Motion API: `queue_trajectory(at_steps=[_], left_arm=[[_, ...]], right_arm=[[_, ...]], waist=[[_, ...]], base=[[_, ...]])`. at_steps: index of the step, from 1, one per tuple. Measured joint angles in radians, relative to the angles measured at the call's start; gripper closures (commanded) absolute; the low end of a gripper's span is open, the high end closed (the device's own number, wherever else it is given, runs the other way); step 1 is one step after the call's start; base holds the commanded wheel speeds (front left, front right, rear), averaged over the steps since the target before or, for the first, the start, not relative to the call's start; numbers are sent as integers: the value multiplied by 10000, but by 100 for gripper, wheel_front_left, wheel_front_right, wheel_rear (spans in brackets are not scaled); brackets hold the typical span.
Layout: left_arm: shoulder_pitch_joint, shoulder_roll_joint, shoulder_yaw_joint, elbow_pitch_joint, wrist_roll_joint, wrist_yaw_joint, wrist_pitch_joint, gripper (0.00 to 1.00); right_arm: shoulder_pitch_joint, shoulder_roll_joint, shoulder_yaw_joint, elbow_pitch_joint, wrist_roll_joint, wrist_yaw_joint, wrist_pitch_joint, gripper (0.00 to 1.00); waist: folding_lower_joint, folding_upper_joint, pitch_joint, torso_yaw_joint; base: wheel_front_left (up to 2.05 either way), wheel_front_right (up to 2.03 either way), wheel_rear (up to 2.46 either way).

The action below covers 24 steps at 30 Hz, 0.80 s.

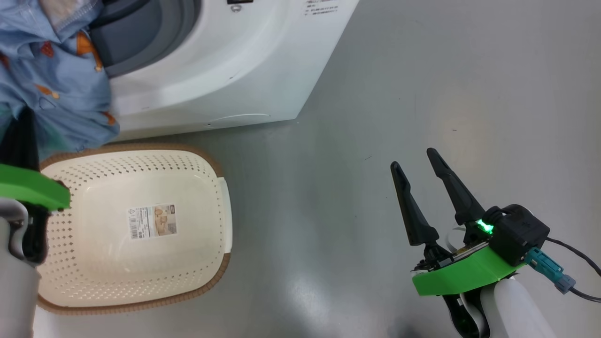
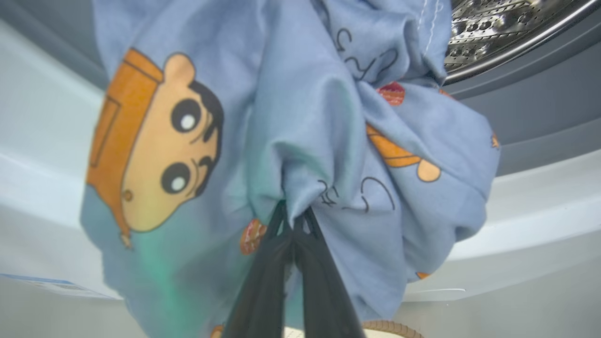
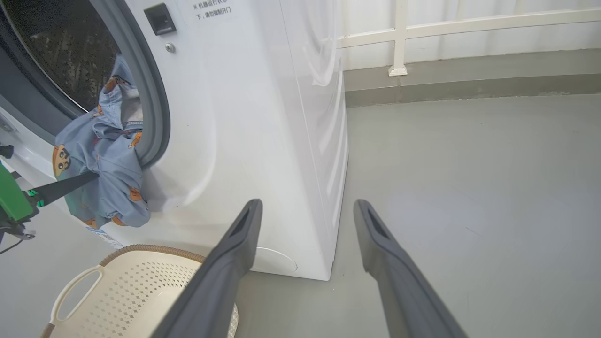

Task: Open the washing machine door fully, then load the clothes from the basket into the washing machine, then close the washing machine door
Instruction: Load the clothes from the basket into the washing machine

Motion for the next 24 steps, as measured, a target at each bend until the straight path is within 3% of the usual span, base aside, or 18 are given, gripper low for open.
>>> queue_trajectory(at_steps=[14, 24], left_arm=[[339, -75, 717, -2581, -81, 0, 0, 100], [-1356, 270, -297, -1415, -546, 0, 0, 100]], right_arm=[[6, 2, 21, 6, 2, 0, 0, 0], [5, 6, 307, 58, 42, 0, 0, 0]], waist=[[1, 0, -129, 92], [0, 0, -115, -253]], base=[[0, 0, 0], [0, 0, 0]])
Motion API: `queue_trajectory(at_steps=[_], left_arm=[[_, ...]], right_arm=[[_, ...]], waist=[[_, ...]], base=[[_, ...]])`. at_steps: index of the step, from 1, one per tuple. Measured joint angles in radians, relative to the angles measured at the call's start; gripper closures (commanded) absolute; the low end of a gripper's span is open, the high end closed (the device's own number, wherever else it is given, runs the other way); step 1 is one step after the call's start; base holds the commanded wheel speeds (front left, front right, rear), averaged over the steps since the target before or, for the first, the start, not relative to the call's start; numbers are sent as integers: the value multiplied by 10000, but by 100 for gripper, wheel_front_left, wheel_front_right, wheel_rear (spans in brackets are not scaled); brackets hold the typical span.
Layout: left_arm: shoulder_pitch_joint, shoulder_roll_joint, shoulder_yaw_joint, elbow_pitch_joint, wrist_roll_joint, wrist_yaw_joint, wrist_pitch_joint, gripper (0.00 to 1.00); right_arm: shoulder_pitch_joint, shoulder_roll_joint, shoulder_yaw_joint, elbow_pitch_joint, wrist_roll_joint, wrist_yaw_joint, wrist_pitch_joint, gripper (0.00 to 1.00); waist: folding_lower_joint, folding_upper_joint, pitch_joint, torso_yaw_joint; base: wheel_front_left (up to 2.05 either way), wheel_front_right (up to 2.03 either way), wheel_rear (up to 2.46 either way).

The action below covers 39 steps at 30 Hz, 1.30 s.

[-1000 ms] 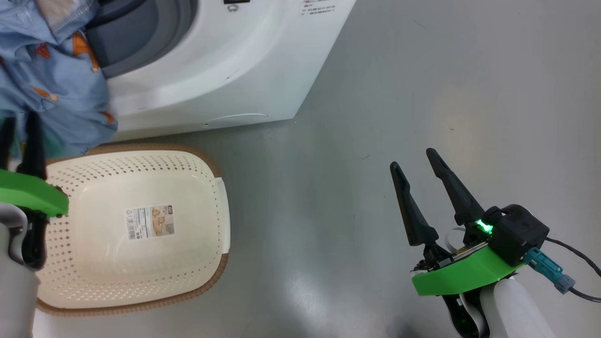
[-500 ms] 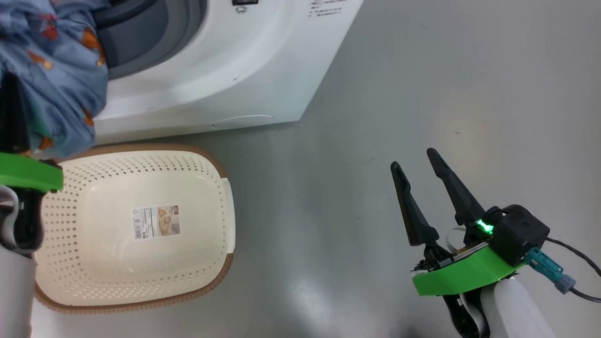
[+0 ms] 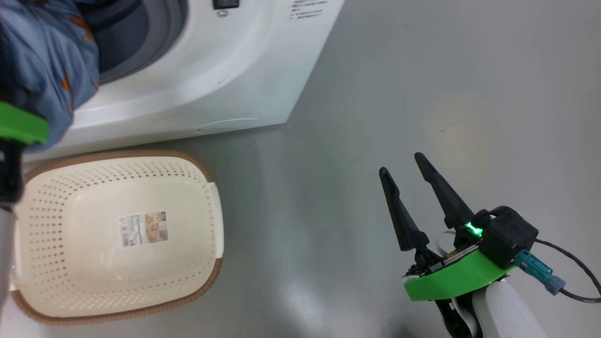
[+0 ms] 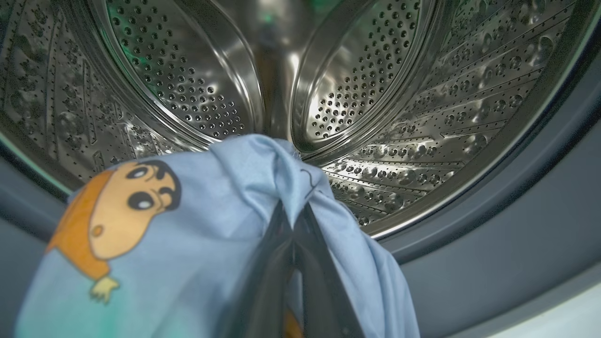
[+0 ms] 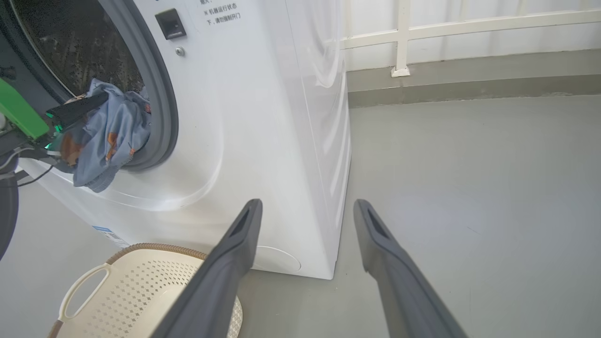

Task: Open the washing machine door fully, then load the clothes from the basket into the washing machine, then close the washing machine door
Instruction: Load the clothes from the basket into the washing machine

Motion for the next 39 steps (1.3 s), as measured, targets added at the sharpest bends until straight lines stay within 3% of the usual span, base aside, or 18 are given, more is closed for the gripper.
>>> queue_trajectory(at_steps=[6, 11, 18, 20, 22, 23, 24, 25, 26, 39], left_arm=[[-1493, 372, -734, 1060, -594, 0, 0, 100], [-2574, 761, -844, 1260, -445, 0, -2, 100], [-3143, 872, 694, 756, 497, 0, -4, 100], [-3089, 800, 658, 972, 616, 0, -2, 100], [-3020, 673, 476, 1267, 815, 0, -2, 87], [-3019, 619, 334, 1446, 790, 0, -2, 66], [-3014, 587, 232, 1540, 792, 0, -2, 52], [-3018, 581, 217, 1626, 767, 0, -2, 21], [-3024, 596, 194, 1712, 700, 0, -2, 0], [-2788, 470, 12, 1831, 121, 0, -2, 0]], right_arm=[[-1, 13, 117, 2, 251, 0, 0, 0], [-10, 19, 380, -2, 337, 0, 0, 0], [-204, 23, 445, -54, 504, 0, 0, 0], [-238, 27, 445, -65, 504, 0, 0, 0], [-236, 25, 445, -65, 504, 0, 0, 0], [-235, 27, 445, -65, 504, 0, 0, 0], [-235, 25, 441, -65, 504, 0, 0, 0], [-235, 27, 439, -65, 504, 0, 0, 0], [-235, 27, 437, -65, 506, 0, 0, 0], [-239, 27, 339, -63, 497, 0, 0, 0]], waist=[[0, 0, 80, -333], [0, 0, 186, -634], [0, 0, 438, -976], [0, 0, 502, -1041], [0, 0, 543, -1083], [0, 0, 552, -1092], [0, 0, 562, -1089], [0, 0, 571, -1081], [0, 0, 579, -1070], [0, 0, 545, -658]], base=[[0, 0, 0], [0, 0, 0], [0, 0, 0], [0, 0, 0], [0, 0, 0], [0, 0, 0], [0, 0, 0], [0, 0, 0], [0, 0, 0], [0, 0, 0]])
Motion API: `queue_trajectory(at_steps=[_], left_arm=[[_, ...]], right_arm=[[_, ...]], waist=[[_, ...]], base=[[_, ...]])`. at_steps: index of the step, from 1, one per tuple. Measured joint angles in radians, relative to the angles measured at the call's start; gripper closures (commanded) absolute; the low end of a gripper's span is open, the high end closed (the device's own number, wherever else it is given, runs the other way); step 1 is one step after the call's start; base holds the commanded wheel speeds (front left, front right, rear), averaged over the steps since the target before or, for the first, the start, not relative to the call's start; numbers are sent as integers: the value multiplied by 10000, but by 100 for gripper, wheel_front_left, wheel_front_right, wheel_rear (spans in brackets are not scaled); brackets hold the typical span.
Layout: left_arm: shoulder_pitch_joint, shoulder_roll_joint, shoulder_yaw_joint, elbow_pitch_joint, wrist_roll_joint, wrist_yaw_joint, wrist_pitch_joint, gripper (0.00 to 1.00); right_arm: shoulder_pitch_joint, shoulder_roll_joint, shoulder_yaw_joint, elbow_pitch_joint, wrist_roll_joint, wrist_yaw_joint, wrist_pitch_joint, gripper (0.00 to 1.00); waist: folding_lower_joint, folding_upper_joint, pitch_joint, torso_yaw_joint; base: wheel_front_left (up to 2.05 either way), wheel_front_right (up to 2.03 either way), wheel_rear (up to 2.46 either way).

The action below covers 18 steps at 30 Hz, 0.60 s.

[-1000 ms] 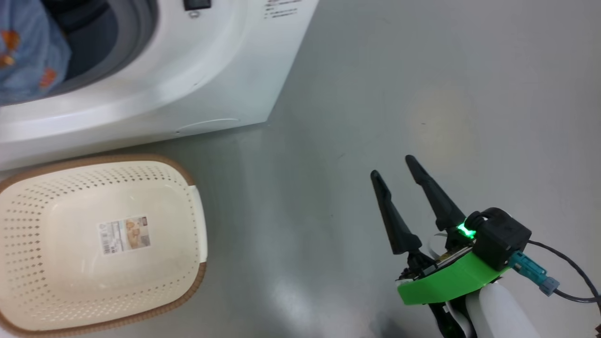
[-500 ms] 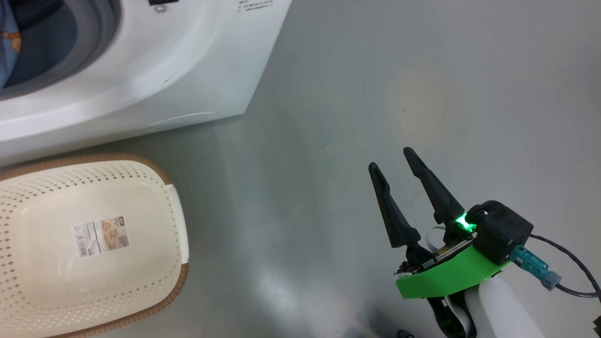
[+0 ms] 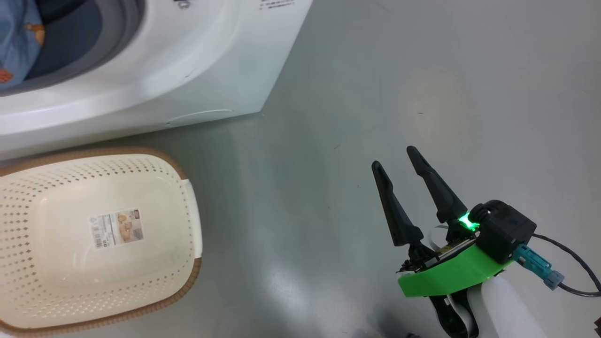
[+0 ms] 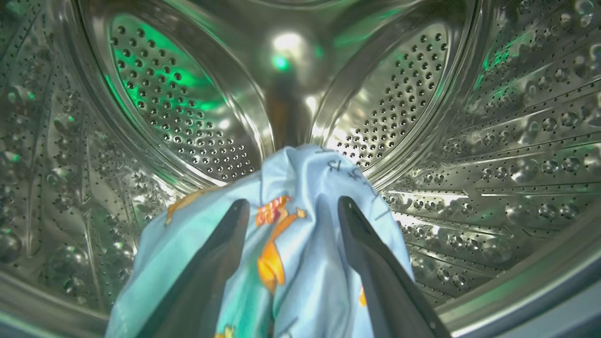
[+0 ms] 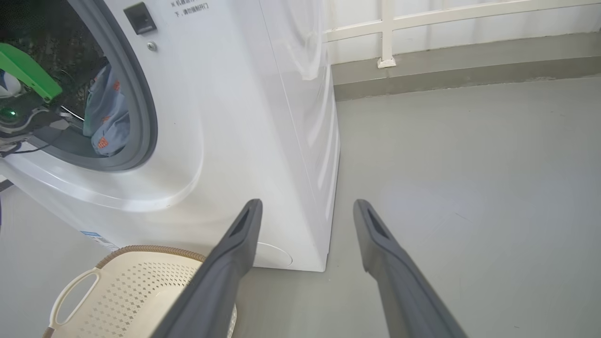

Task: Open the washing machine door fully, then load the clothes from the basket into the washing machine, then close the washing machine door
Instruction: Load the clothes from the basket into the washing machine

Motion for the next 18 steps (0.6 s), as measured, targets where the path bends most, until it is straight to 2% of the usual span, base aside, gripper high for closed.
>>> queue_trajectory(at_steps=[7, 18], left_arm=[[918, -407, 679, -178, 199, 0, 0, 0], [2615, -1022, 1626, -1569, 1256, 0, 0, 0]], right_arm=[[1, 0, -84, 6, -36, 0, 0, 0], [13, -8, -403, -2, -276, 0, 0, 0]], waist=[[0, 0, -133, 242], [0, 0, -340, 617]], base=[[0, 0, 0], [0, 0, 0]])
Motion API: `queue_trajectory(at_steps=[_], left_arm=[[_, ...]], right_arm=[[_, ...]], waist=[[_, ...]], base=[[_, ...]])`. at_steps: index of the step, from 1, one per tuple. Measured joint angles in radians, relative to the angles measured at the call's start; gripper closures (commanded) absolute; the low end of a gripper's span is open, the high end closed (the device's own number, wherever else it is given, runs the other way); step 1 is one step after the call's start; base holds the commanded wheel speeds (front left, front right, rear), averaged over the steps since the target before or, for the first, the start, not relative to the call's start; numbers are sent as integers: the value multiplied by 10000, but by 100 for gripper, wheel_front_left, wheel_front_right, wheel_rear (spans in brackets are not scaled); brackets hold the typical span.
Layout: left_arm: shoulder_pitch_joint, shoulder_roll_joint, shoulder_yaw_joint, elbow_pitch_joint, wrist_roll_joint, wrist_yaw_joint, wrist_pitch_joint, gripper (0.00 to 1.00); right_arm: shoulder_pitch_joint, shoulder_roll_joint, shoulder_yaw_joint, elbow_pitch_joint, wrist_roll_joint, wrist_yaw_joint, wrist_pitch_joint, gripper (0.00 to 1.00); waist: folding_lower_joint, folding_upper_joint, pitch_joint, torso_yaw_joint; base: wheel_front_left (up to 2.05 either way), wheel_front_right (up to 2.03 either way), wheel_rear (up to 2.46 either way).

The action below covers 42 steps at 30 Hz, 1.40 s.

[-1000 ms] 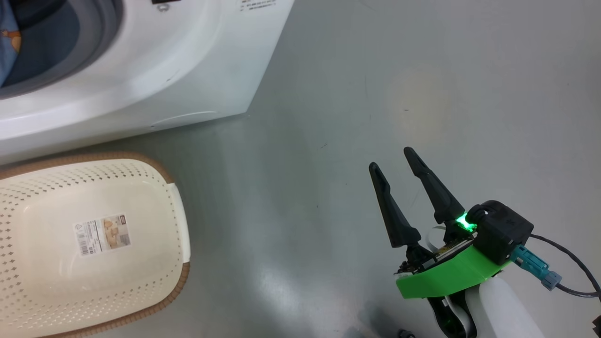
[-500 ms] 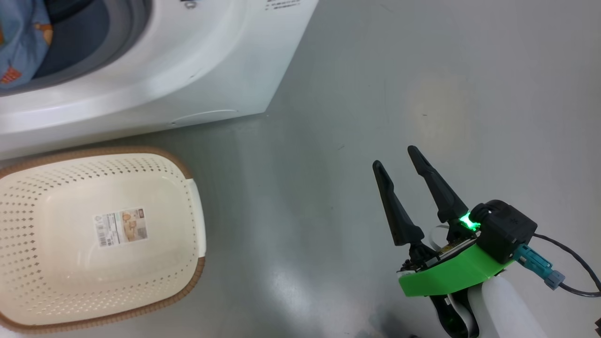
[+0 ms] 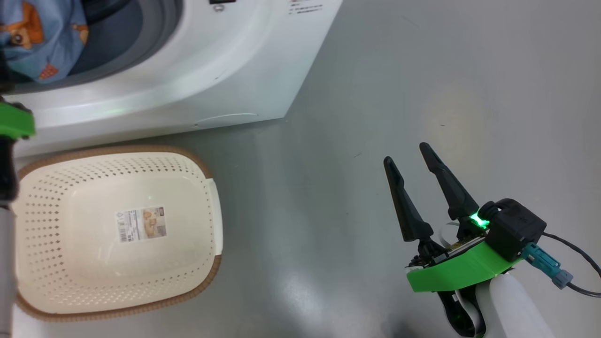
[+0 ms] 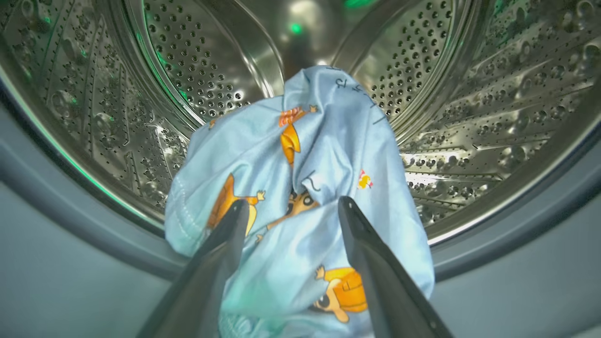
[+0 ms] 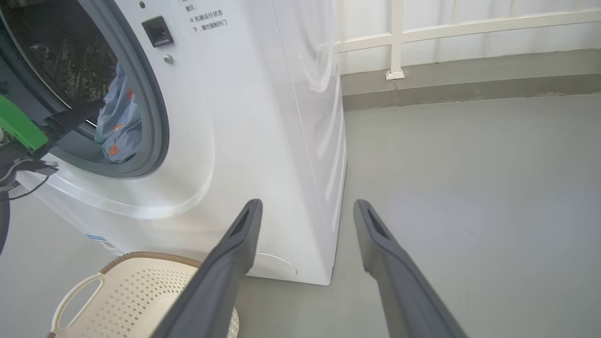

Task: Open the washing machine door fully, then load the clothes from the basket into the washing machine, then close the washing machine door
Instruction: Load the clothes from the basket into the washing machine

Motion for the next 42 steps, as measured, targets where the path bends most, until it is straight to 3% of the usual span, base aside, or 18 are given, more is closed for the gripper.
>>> queue_trajectory(at_steps=[10, 34, 42], left_arm=[[1534, -487, 583, -1367, 322, 0, 0, 0], [6242, -780, 2059, -4466, 880, 0, 0, 0], [6758, -1007, 2226, -5016, 955, 0, 0, 0]], right_arm=[[32, 0, -242, 8, -98, 0, 0, 0], [274, -130, -508, 6, -265, 0, 0, 0], [275, -136, -522, 8, -263, 0, 0, 0]], waist=[[0, 0, -166, 329], [0, 0, -533, 707], [1, 0, -542, 716]], base=[[0, 0, 0], [0, 0, 0], [0, 0, 0]])
